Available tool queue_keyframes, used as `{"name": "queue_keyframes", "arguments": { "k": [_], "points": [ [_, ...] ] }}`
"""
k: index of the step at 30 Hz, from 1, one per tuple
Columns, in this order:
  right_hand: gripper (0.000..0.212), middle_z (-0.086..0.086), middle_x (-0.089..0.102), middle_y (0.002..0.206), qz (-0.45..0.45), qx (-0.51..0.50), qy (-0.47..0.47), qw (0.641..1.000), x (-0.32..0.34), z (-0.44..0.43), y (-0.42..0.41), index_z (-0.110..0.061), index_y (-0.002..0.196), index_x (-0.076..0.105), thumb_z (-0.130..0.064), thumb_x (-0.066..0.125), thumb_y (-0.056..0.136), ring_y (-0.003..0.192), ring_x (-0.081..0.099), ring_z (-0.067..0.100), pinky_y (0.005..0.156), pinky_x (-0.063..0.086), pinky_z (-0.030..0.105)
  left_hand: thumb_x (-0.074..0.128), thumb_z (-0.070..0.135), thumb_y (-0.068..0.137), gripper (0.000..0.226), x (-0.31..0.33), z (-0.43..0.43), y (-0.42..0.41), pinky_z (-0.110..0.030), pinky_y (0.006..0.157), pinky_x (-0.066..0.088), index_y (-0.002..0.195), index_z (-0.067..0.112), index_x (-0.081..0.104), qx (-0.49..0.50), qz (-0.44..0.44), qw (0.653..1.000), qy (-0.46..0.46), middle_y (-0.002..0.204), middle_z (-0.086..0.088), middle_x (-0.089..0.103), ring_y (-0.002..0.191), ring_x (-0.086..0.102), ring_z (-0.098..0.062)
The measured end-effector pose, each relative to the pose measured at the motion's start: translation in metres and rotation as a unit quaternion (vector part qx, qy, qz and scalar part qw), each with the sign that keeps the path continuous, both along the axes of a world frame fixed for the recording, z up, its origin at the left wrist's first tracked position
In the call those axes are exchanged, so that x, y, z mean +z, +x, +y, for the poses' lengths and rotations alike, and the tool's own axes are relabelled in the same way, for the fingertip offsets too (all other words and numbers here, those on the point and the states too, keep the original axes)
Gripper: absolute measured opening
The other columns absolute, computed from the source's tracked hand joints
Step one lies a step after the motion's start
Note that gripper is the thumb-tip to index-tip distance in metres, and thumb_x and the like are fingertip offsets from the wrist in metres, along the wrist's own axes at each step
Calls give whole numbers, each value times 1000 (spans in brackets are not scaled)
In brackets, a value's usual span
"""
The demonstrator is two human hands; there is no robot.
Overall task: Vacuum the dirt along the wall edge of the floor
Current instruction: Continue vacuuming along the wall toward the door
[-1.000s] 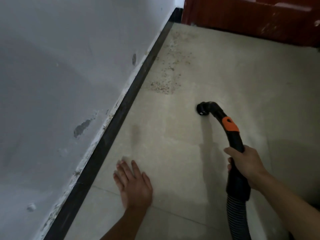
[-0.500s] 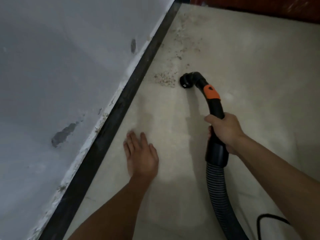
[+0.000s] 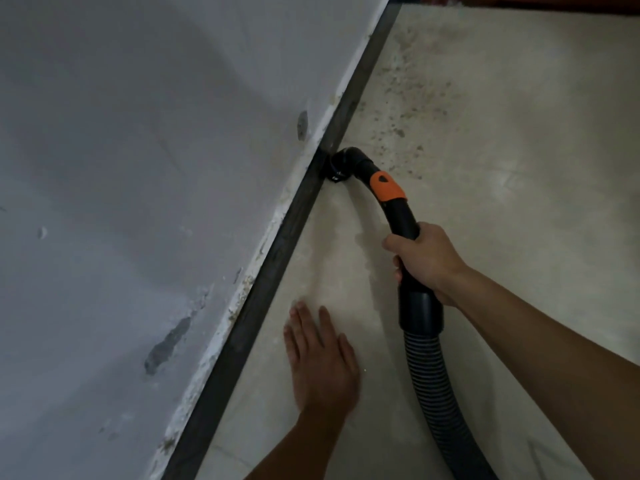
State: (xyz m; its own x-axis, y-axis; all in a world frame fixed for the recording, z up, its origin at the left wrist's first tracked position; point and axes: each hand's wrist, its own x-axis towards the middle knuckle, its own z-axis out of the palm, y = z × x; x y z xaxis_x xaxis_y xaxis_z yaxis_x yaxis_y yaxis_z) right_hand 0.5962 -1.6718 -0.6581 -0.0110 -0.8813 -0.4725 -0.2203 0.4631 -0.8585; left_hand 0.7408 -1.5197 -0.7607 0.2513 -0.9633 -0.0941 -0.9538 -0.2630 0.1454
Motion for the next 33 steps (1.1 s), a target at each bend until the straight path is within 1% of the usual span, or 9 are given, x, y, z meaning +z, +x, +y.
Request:
{"name": "queue_keyframes", "arguments": {
  "k": [3, 7, 13, 15, 17, 19, 22, 29, 33],
  "points": [
    [13, 3, 58, 51, -3, 35, 19, 999, 13, 17, -14, -7, 90, 56, -13, 67, 87, 39, 54, 19, 41, 46, 26, 29, 36, 94, 60, 2, 0, 0, -50, 115, 14, 142, 3, 44, -4, 1, 1000, -3, 153, -29, 26, 144, 23, -40],
    [14, 5, 60, 55, 65, 67, 12, 996, 21, 57, -33, -8, 91, 57, -14, 68, 87, 40, 56, 19, 41, 45, 26, 29, 35, 92, 61, 4, -1, -1, -51, 114, 17, 139, 1, 49, 0, 6, 1000, -15, 151, -30, 30, 141, 28, -42],
    [13, 10, 61, 57, 144, -97, -19, 985, 7, 85, -91, -9, 85, 58, -14, 70, 87, 41, 58, 23, 46, 49, 34, 30, 33, 91, 61, 5, -1, 0, -51, 114, 17, 138, 0, 50, 4, 14, 1000, -16, 149, -32, 32, 140, 31, -43],
    [14, 10, 60, 55, 130, -138, -20, 982, 3, 75, -103, -8, 83, 57, -13, 70, 87, 41, 57, 24, 47, 50, 36, 30, 33, 91, 61, 4, -1, 0, -51, 114, 18, 138, 0, 49, 1, 15, 1000, -17, 149, -32, 32, 140, 31, -43],
    [13, 5, 59, 50, 87, -153, -11, 984, 3, 56, -105, -8, 84, 58, -12, 69, 87, 40, 56, 21, 43, 49, 32, 29, 33, 92, 61, 4, -1, 0, -51, 115, 17, 139, 0, 47, 0, 11, 1000, -13, 150, -32, 30, 141, 29, -43],
    [11, 1, 58, 47, 46, -150, -3, 988, 3, 35, -98, -7, 86, 58, -12, 69, 87, 39, 54, 19, 40, 48, 29, 28, 33, 92, 61, 3, 0, 0, -51, 115, 17, 140, 1, 47, 1, 10, 1000, -13, 151, -31, 29, 142, 28, -42],
    [12, 4, 56, 49, 6, -122, 4, 993, 2, 10, -73, -7, 89, 58, -12, 69, 86, 38, 52, 19, 41, 48, 29, 28, 34, 92, 61, 3, 0, 0, -50, 116, 16, 141, 2, 46, 0, 9, 1000, -19, 151, -30, 29, 142, 27, -41],
    [13, 9, 58, 60, 25, -44, -16, 999, -1, -22, -9, -9, 91, 57, -15, 68, 86, 37, 52, 18, 42, 46, 27, 29, 35, 93, 60, 4, -1, 0, -49, 115, 14, 141, 3, 46, -1, 11, 1000, -15, 152, -28, 29, 144, 25, -39],
    [14, 8, 59, 62, 41, 1, -12, 999, 4, -21, -2, -10, 90, 56, -17, 68, 85, 39, 54, 20, 47, 48, 29, 30, 35, 92, 60, 3, -1, 0, -50, 115, 16, 141, 3, 47, -3, 9, 1000, -18, 151, -28, 30, 143, 27, -40]
  ]
}}
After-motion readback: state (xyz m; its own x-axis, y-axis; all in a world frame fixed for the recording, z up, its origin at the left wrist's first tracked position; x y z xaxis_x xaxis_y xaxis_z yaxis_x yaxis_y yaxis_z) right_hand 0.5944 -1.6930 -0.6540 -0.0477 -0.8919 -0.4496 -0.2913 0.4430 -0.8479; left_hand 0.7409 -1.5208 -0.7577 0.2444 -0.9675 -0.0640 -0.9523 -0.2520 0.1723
